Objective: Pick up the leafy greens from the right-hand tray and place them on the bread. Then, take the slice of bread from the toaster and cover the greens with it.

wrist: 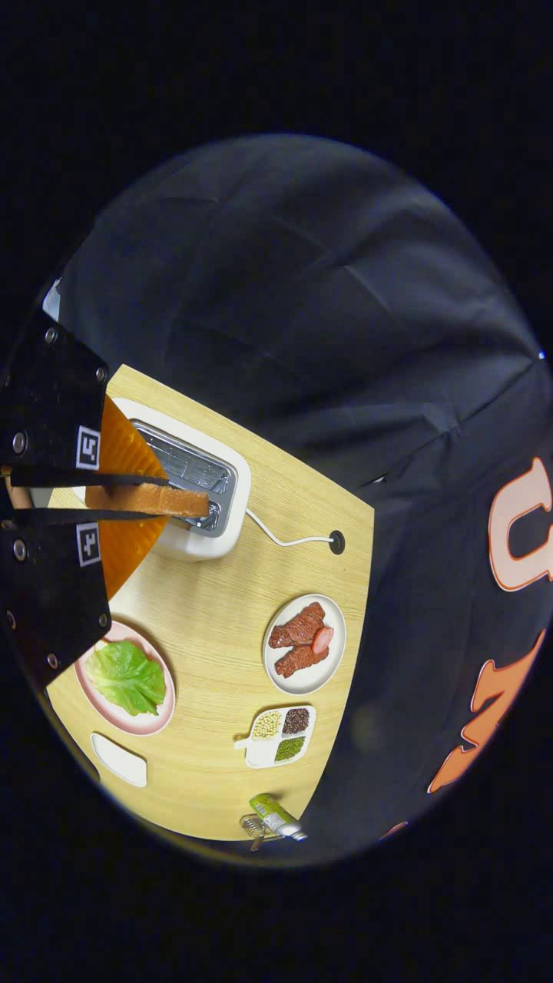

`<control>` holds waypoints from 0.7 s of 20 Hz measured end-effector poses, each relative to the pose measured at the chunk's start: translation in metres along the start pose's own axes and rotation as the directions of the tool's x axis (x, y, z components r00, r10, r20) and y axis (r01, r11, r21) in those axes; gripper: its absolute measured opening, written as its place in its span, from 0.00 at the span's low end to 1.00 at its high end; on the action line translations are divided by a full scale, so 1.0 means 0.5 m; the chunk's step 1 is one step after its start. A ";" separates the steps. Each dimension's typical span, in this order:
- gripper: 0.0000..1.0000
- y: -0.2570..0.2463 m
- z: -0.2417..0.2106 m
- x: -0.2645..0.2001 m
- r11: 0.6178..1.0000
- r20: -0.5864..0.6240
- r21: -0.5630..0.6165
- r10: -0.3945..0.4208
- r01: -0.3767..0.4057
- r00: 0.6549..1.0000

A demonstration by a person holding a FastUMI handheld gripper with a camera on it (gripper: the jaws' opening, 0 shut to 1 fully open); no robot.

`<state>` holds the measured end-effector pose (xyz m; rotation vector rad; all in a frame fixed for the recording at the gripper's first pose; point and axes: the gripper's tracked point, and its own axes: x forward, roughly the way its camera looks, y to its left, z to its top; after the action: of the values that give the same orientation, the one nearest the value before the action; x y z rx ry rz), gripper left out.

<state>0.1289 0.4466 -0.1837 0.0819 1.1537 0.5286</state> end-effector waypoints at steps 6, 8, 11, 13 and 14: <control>0.11 -0.073 0.007 -0.090 0.997 0.095 0.058 0.042 -0.048 0.995; 0.11 -0.100 -0.004 -0.108 0.994 0.108 0.084 0.057 -0.067 0.993; 0.11 -0.160 -0.030 -0.117 0.989 0.116 0.122 0.067 -0.081 0.991; 0.11 -0.198 -0.048 -0.119 0.984 0.124 0.152 0.075 -0.094 0.990; 0.11 -0.213 -0.061 -0.118 0.981 0.128 0.163 0.082 -0.102 0.988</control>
<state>0.1221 0.3212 -0.1814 0.3117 1.0784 0.4998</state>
